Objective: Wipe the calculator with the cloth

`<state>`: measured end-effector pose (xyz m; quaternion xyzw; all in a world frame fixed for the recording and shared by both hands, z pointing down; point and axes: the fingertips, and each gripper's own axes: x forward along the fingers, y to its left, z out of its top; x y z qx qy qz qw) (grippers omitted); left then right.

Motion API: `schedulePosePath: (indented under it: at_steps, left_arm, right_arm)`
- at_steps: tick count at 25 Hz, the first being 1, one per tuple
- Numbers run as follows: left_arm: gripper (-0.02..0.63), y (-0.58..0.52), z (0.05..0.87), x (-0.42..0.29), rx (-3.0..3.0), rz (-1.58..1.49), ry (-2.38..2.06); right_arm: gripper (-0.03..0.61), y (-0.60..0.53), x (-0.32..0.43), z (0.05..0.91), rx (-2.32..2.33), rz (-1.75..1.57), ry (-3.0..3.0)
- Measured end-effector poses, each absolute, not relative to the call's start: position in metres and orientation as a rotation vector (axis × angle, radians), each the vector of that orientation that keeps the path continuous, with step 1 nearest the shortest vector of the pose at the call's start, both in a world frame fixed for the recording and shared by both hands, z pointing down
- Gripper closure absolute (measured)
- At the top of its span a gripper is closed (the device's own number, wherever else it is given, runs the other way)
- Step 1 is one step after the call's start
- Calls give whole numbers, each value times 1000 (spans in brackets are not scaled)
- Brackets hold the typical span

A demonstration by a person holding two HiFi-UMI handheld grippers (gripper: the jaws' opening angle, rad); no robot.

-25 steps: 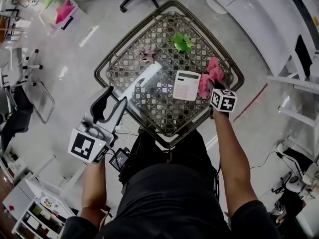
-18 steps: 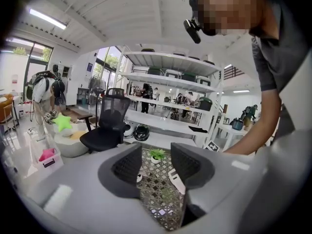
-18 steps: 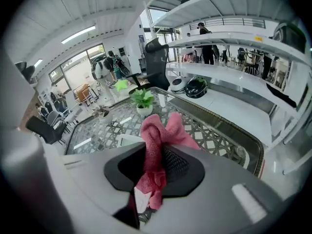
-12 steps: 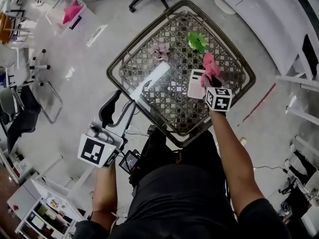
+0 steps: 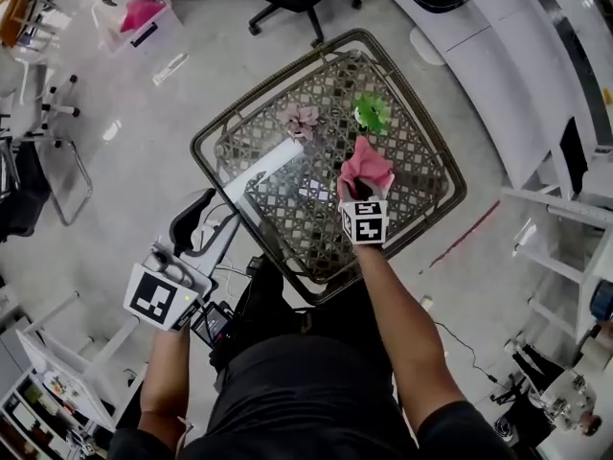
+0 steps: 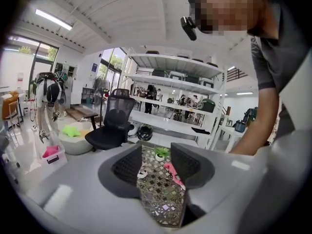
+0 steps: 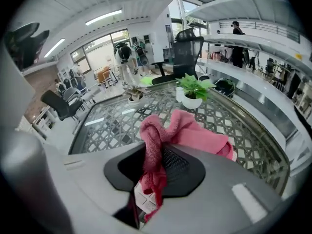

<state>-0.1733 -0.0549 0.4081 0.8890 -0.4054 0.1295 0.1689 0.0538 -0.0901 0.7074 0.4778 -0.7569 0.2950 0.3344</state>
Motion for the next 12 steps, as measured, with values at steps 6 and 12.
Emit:
schedulePosePath:
  at_steps: [6,12]
  left_arm:
    - [416,-56,412,-173,2502,375,-1149]
    - [416,-68,419,-157,2509,379,-1104]
  right_arm:
    - [505,-67,42,718,965,520,-2012]
    - [505,-60,60,728,833,369,-2003]
